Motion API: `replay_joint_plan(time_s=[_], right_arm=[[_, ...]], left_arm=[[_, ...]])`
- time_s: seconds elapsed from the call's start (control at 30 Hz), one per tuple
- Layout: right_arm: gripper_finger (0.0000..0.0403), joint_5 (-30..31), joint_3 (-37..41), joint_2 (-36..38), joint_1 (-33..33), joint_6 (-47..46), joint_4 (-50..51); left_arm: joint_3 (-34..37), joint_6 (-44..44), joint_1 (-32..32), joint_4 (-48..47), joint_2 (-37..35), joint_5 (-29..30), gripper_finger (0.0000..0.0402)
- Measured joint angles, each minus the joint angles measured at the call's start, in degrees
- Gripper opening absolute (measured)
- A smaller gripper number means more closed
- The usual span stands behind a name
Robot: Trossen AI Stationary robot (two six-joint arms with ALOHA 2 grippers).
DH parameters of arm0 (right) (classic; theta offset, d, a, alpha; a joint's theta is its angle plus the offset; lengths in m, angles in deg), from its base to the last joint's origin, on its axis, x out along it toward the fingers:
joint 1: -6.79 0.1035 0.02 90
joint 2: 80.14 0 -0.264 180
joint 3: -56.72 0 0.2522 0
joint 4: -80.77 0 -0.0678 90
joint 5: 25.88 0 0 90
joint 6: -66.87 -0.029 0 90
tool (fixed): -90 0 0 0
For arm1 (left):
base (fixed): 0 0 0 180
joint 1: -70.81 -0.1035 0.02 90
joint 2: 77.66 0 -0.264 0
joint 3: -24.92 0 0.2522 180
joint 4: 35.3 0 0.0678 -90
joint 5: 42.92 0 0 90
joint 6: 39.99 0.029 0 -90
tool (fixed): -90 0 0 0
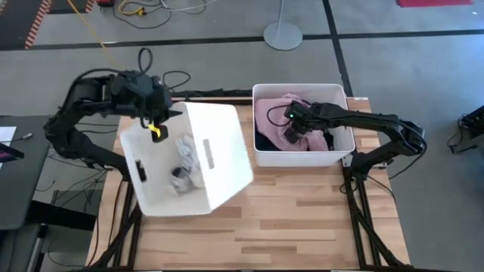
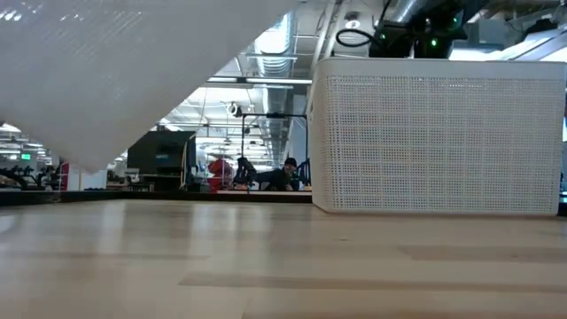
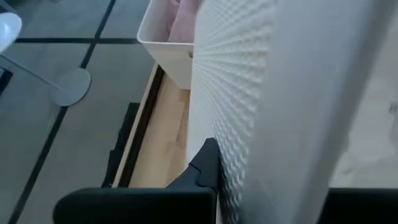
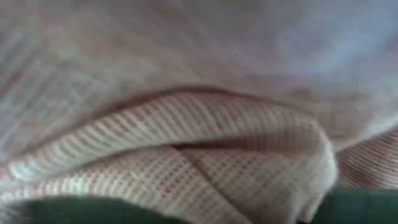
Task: Sort clothes
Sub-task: Put the pink long sleeve polo into the top laundry bin
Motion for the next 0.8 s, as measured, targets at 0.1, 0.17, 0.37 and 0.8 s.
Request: replay_joint_plan(time_s=[0.1, 0.17, 0.37, 0.8], right_arm=[[0.0069, -0.7, 4.5, 0.1, -0.9, 0.0, -4.8], [0.0067, -2.2, 7.7, 0.2, -1.9, 0.0, -8.5], [0.0066, -6.1, 13.7, 0.4, -4.8, -0.2, -14.8], [0.0094, -9.7, 15.0, 3.4, -5.2, 0.2, -20.7]], left_arm=[[-3.9, 0.3, 0.0, -1.5, 2.9, 0.0, 0.0000], [-7.1, 1.2, 0.0, -1.8, 4.6, 0.3, 0.0000], [-20.5, 4.6, 0.0, -1.9, 11.0, 5.6, 0.0000], [-21.0, 6.4, -1.9, -3.5, 13.1, 9.4, 0.0000]])
